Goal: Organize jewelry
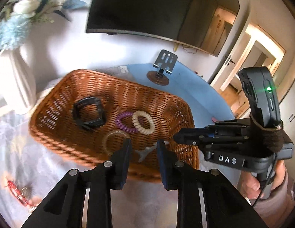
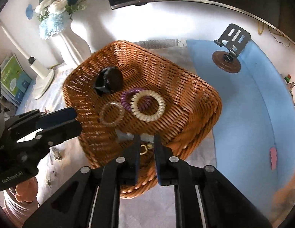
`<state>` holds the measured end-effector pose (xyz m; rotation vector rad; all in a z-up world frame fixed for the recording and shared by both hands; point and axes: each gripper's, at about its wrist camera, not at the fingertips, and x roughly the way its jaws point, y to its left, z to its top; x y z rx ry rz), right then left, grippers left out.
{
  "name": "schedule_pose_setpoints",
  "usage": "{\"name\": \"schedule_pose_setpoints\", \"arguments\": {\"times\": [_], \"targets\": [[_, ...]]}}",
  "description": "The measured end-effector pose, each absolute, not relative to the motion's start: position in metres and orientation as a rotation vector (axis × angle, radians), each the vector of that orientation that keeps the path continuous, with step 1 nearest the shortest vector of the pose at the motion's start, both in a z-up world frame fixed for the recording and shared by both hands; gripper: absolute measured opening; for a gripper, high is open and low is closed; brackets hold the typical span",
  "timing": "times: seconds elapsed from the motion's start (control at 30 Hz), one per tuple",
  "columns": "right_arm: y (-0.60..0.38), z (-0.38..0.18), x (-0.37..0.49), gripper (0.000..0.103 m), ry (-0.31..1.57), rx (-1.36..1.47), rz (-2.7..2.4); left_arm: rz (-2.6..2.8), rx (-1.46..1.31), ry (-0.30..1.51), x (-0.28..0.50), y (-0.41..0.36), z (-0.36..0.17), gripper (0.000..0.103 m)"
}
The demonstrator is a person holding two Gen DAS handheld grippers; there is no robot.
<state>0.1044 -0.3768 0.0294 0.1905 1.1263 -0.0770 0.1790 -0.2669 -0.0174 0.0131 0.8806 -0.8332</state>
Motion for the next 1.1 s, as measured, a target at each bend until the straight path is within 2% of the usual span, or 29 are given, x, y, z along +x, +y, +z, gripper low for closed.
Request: {"name": "schedule_pose_setpoints", "arguments": {"times": [0.23, 0.43, 0.53, 0.7, 1.1], "targets": [[-0.336, 0.041, 0.099, 0.016, 1.105, 0.196, -0.012, -0.810, -0.031, 0.826, 0.162, -0.202, 0.001, 0.028], [-0.283, 0.048, 0.097, 0.018, 1.090, 0.168, 0.067, -0.752, -0.116, 0.758, 0.144, -0.113, 0.019, 0.029], [-0.256, 0.047, 0.096, 0.024, 1.086, 0.157, 0.106, -0.707, -0.180, 0.771, 0.143, -0.072, 0.015, 0.035], [-0.219, 0.034, 0.093, 0.026, 1.099, 0.160, 0.176, -0.670, -0.259, 0.805, 0.137, -0.023, -0.007, 0.035], [-0.184, -0.013, 0.085, 0.028, 1.136, 0.166, 0.249, -0.622, -0.114, 0.974, 0.150, -0.031, -0.068, 0.036]]}}
